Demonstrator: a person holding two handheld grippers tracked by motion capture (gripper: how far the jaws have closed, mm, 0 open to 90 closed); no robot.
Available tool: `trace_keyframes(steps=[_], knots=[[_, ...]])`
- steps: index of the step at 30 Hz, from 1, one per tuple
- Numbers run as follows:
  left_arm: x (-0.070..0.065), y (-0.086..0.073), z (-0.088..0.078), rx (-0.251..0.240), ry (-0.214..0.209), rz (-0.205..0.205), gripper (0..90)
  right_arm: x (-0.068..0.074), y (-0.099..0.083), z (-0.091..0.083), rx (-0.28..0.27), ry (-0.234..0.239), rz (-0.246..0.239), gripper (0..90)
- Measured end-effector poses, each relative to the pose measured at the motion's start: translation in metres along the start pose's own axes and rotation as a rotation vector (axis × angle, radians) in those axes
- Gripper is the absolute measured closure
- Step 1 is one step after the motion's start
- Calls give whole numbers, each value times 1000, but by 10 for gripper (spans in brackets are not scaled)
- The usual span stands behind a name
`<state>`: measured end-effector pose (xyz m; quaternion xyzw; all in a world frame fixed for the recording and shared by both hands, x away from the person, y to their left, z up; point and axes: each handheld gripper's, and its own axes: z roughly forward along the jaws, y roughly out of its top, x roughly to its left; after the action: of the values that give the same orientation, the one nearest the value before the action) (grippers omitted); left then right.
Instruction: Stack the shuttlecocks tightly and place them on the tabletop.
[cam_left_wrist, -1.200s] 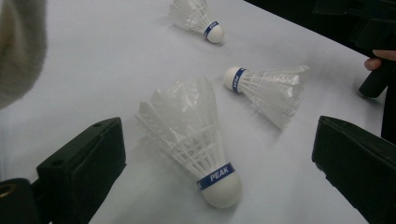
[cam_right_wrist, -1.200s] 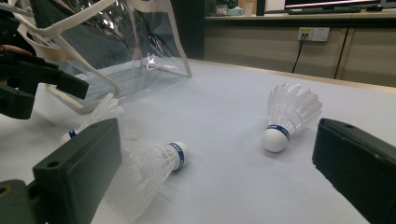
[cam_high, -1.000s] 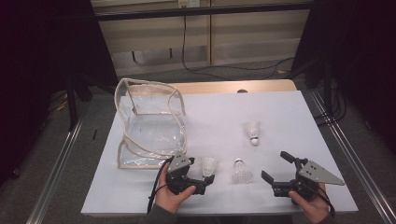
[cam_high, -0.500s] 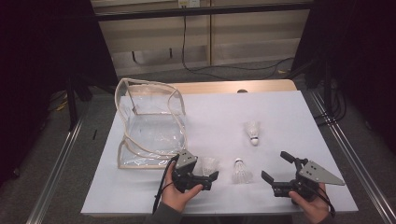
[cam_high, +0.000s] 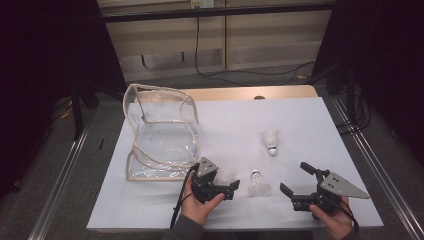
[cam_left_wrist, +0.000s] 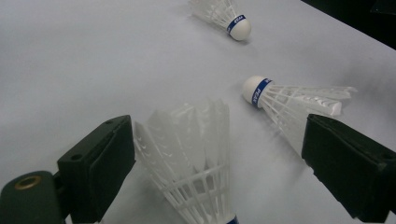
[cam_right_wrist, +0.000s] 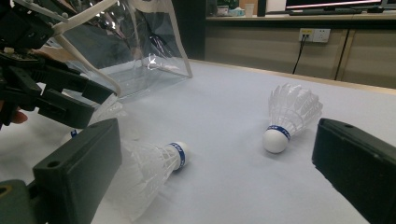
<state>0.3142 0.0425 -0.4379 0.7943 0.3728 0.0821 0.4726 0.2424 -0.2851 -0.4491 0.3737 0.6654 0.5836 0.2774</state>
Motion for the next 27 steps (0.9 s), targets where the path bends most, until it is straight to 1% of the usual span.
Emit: trace_keyframes(steps=[4,6,7,8,9,11,12,13,14,15,17,18,20,21,23,27], knots=[[-1,5,2,8,-9,-11,142,0,0,0,-1,1,-1,10],[-2,7,5,3,-11,-26,149,0,0,0,-1,2,-1,10],[-2,8,5,5,-7,-26,177,0,0,0,0,1,-1,10],[-3,8,6,1,2,-34,202,0,0,0,0,1,0,10],[-3,10,7,8,14,-40,225,0,0,0,-2,4,0,10],[-3,11,7,11,13,-55,291,0,0,0,-5,0,-1,10],[-4,11,7,8,15,-67,303,-1,0,-1,-5,0,-1,10],[-5,12,8,10,24,-69,303,-1,0,-1,-5,0,-1,10],[-5,12,8,10,32,-72,354,-1,0,-1,-5,0,-1,10],[-5,12,8,19,32,-62,375,-1,0,-1,-5,0,-2,10],[-5,12,8,22,35,-62,418,0,0,-1,-4,5,1,11],[-6,12,9,20,26,-73,443,0,0,-1,-4,5,0,12],[-6,13,9,26,34,-70,478,1,0,-1,-3,5,-1,11],[-6,13,9,29,31,-74,500,1,0,-1,-2,5,0,12],[-7,13,9,35,25,-80,523,1,0,-1,-1,5,-2,12],[-7,13,9,36,18,-94,541,1,0,-1,-3,4,-4,13]])
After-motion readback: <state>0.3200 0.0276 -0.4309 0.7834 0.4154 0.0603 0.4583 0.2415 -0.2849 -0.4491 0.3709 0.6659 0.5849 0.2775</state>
